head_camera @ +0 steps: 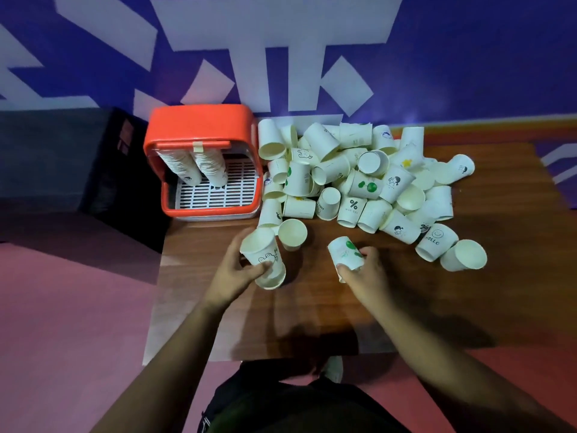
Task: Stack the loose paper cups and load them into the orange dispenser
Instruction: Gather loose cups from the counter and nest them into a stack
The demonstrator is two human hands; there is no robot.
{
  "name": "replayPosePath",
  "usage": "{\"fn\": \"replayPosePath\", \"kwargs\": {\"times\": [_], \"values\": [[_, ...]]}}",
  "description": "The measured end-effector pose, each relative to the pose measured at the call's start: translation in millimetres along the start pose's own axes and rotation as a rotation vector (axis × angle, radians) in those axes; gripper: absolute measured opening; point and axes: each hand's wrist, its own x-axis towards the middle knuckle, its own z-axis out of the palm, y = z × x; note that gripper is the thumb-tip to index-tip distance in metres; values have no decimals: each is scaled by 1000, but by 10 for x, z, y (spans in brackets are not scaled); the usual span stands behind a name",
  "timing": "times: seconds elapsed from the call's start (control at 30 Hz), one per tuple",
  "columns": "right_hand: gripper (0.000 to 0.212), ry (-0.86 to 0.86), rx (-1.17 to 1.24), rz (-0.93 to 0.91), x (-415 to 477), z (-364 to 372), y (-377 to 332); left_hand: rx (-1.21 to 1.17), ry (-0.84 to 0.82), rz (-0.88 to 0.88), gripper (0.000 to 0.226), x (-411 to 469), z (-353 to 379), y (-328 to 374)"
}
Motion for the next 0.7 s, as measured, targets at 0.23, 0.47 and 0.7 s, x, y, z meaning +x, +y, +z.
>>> {"fn": "replayPosePath", "kwargs": {"times": [0.23, 0.47, 0.7], "values": [[61, 1, 56, -132, 2, -18, -375, 516, -92, 67, 80, -85, 79, -234], [68, -92, 47, -115, -62, 105, -509, 390, -182, -21, 76, -32, 68, -454], [61, -53, 72, -53, -34, 132, -465, 405, -263, -17, 73, -48, 192, -500]]}}
